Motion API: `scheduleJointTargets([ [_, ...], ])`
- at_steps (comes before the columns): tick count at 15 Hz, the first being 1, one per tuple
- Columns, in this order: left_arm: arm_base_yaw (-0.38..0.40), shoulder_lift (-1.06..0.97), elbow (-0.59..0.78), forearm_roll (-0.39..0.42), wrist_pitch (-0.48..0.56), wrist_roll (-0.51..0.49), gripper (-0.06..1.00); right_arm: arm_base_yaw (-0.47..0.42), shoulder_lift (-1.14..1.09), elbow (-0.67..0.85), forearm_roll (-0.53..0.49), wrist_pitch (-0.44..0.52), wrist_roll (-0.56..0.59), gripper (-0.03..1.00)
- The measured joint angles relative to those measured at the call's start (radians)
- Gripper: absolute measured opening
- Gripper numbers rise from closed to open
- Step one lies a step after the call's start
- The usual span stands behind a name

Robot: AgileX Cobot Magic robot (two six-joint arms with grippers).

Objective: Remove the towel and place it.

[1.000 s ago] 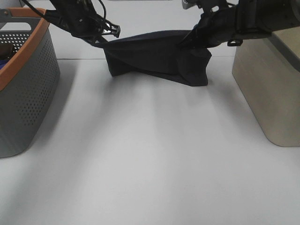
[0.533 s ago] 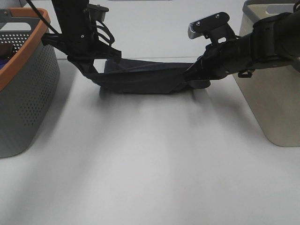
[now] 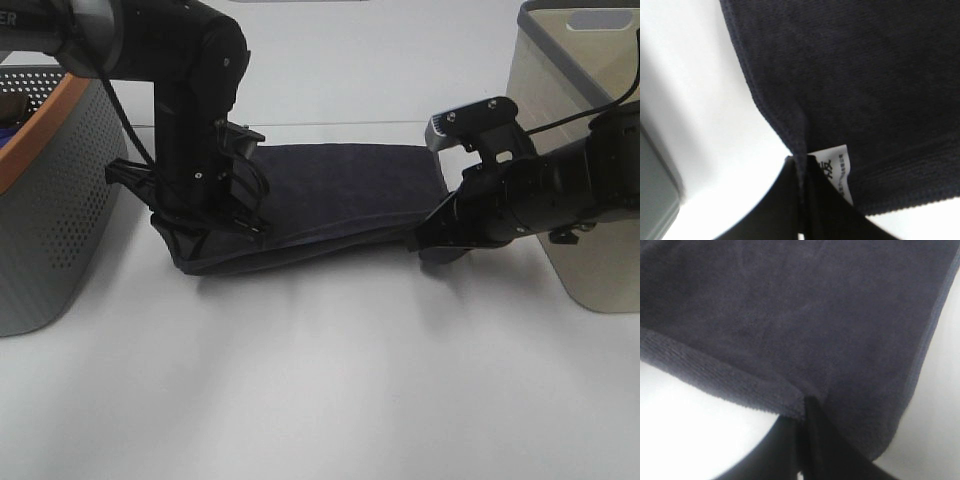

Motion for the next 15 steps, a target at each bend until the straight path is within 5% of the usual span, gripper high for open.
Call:
scheduleJointTargets([
  [4,-0.01,-0.014,0.115,-0.097,-0.002,0.001,0.0,0.0,-0.001,0.078,-0.001,0.02,0.067,0.07],
  [7,-0.01,-0.049,0.192,-0.111,0.009,0.004,0.02,-0.001,-0.007,0.113,0.0,0.0,0.1,0.4],
  [8,-0.01,-0.059,0.207,-0.114,0.011,0.004,0.08,-0.001,-0.018,0.125,0.0,-0.002,0.117,0.5],
  [12,-0.01,-0.092,0.216,-0.114,0.013,0.039,0.67,-0.001,-0.094,0.14,0.0,-0.014,0.164,0.69],
  [15,-0.01,-0.115,0.214,-0.114,0.013,0.068,0.75,-0.001,-0.172,0.163,0.0,-0.024,0.229,0.73],
])
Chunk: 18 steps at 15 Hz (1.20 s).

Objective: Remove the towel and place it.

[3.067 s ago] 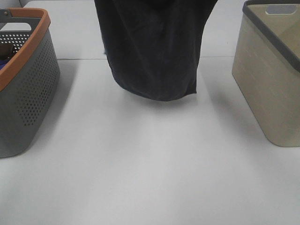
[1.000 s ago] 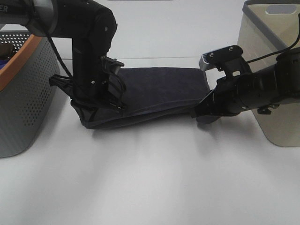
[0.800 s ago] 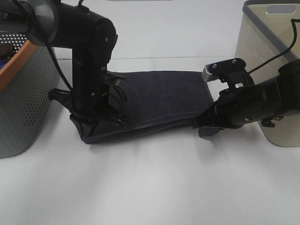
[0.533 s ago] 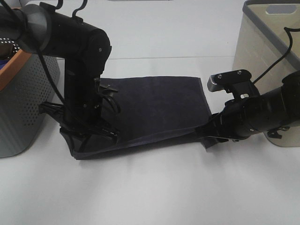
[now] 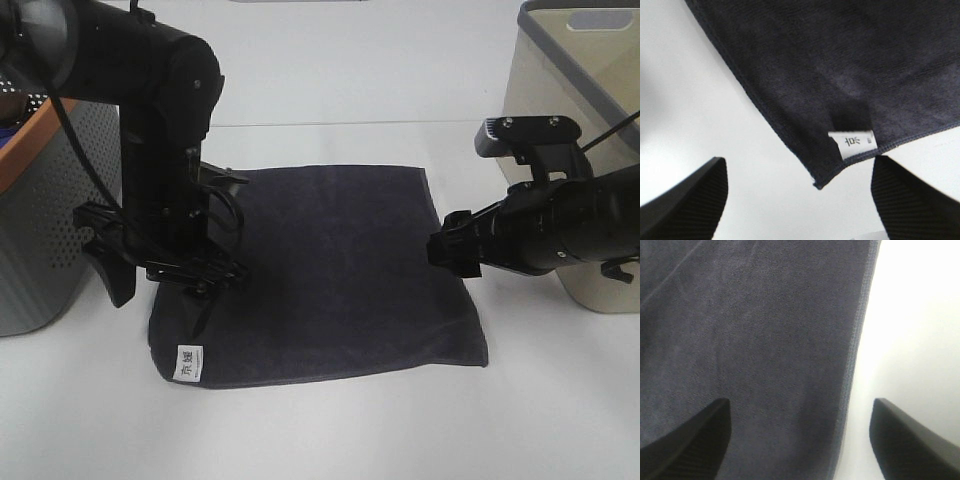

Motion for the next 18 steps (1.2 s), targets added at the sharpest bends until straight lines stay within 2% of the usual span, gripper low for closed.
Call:
scheduleJointTargets([
  [2,0.0,-0.041,-0.001,0.0,0.0,0.003,0.75,0.0,-0.041,0.037,0.0,0.0,0.018,0.73],
  [5,0.0,-0.121,-0.002,0.0,0.001,0.004,0.75,0.0,-0.095,0.076,0.001,0.057,0.019,0.73],
  [7,0.0,-0.199,-0.002,0.0,0.001,0.004,0.75,0.0,-0.142,0.087,-0.014,0.189,0.035,0.73],
  [8,0.0,-0.248,-0.002,0.0,0.001,0.004,0.76,0.0,-0.171,0.088,-0.101,0.328,0.059,0.73],
  [9,0.0,-0.294,-0.002,0.0,0.001,0.004,0.76,0.0,-0.177,0.088,-0.144,0.379,0.084,0.73],
  [10,0.0,-0.368,-0.002,0.0,0.001,0.004,0.76,0.0,-0.18,0.084,-0.314,0.497,0.24,0.73],
  [12,0.0,-0.47,-0.002,-0.003,0.003,-0.001,0.76,0.0,-0.18,0.059,-0.629,0.599,0.542,0.73],
  [14,0.0,-0.567,0.005,-0.016,0.004,-0.004,0.76,0.0,-0.188,0.007,-0.988,0.683,0.884,0.73],
  [15,0.0,-0.617,0.03,-0.018,0.004,-0.01,0.76,0.0,-0.209,-0.009,-1.115,0.718,1.027,0.73],
  [16,0.0,-0.645,0.051,-0.02,0.004,-0.013,0.76,0.0,-0.245,-0.016,-1.214,0.751,1.121,0.73],
  [18,0.0,-0.796,0.209,-0.032,0.004,-0.057,0.76,0.0,-0.349,-0.016,-1.36,0.816,1.267,0.73],
])
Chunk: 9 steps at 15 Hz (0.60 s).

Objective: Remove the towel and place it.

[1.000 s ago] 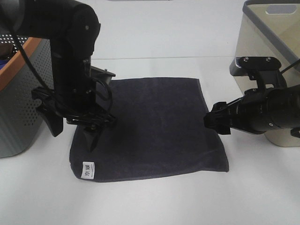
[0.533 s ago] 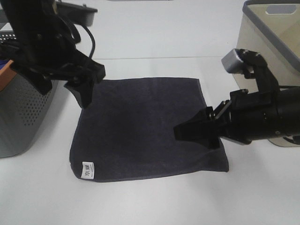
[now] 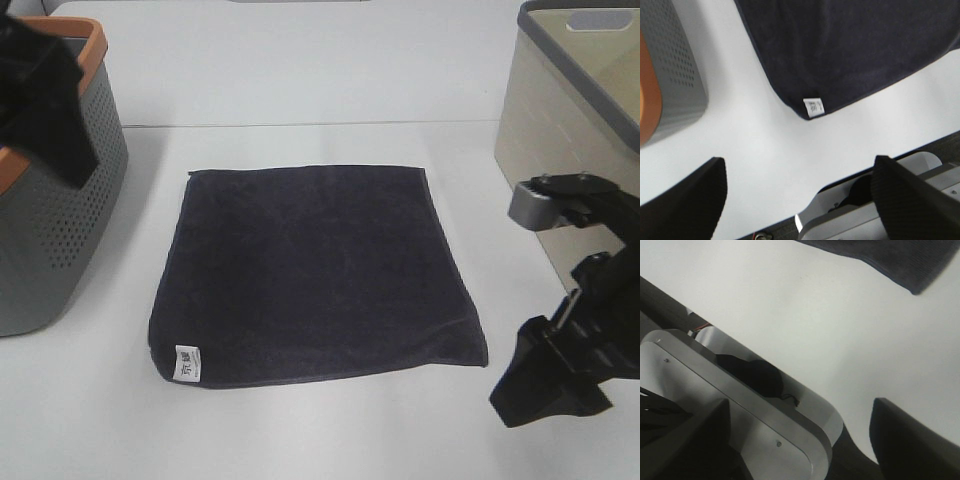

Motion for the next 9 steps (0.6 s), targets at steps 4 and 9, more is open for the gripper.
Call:
scheduleJointTargets([
  [4,0.0,-0.259,0.283,0.008,0.003,-0.07,0.76,0.0,-0.259,0.0,-0.241,0.122,0.232,0.73],
  [9,0.0,-0.712,0.553,0.051,0.006,-0.067,0.76,0.0,-0.565,0.021,-0.376,0.181,0.295,0.73],
])
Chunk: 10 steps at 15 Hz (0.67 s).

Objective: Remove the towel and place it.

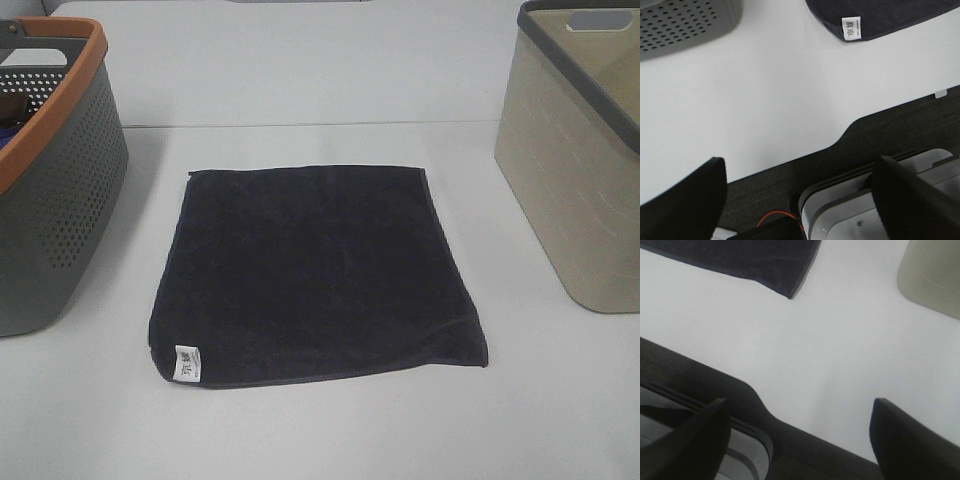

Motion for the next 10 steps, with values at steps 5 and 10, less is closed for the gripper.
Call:
scheduleJointTargets([
  [5,0.0,-0.319,0.124,-0.016,-0.042,0.199,0.76,0.0,-0.307,0.059,0.005,0.006,-0.012,0.73],
  [10,0.0,-0.361,0.172,-0.041,-0.147,0.253,0.76,0.0,-0.467,0.077,0.005,0.039,-0.029,0.73],
])
